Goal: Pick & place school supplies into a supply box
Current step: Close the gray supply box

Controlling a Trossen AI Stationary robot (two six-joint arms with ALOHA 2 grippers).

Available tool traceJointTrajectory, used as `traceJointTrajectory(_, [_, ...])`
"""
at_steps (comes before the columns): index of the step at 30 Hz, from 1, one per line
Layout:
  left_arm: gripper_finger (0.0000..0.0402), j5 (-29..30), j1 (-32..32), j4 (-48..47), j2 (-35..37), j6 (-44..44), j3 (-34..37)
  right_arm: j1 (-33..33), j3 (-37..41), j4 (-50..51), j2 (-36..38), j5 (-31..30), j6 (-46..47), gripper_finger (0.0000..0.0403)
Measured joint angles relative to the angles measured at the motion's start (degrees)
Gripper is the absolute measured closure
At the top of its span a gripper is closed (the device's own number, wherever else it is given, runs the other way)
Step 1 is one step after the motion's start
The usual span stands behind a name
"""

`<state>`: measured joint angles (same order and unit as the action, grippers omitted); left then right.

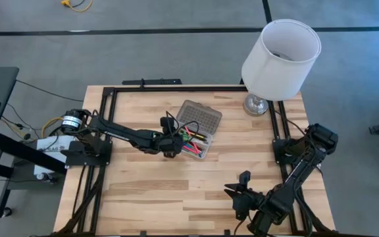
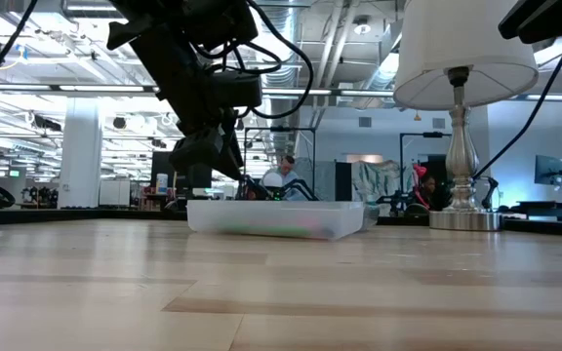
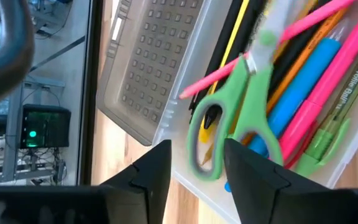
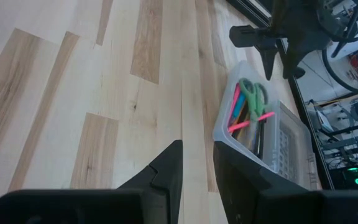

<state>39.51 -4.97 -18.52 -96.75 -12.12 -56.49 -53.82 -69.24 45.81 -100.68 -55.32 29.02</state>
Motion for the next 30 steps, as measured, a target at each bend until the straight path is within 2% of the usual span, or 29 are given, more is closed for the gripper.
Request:
traceJointTrajectory(4, [0.0256,-1.5,0.5,0.0,0.0,-0.3,0.0,0.0,0.0,0.0,0.0,0.0,0.0,0.0317])
traceJointTrajectory(10, [0.0255,-11.0,4.4,1.1,0.0,-2.2,0.0,0.3,0.0,0.0,0.0,0.0,0.0,0.0317])
traceJointTrajectory(13, [0.0255,-13.6,6.4,3.8,0.0,-3.3,0.0,0.6,0.0,0.0,0.0,0.0,0.0,0.0317])
traceJointTrajectory(25, [0.0255,-14.8,14.2,6.7,0.0,-7.4,1.3,1.2,0.0,0.0,0.0,1.5,0.0,0.0317])
traceJointTrajectory(30, [0.0255,-14.9,16.8,13.5,0.0,-9.0,1.3,1.5,0.0,0.0,0.0,1.5,-0.4,0.0317])
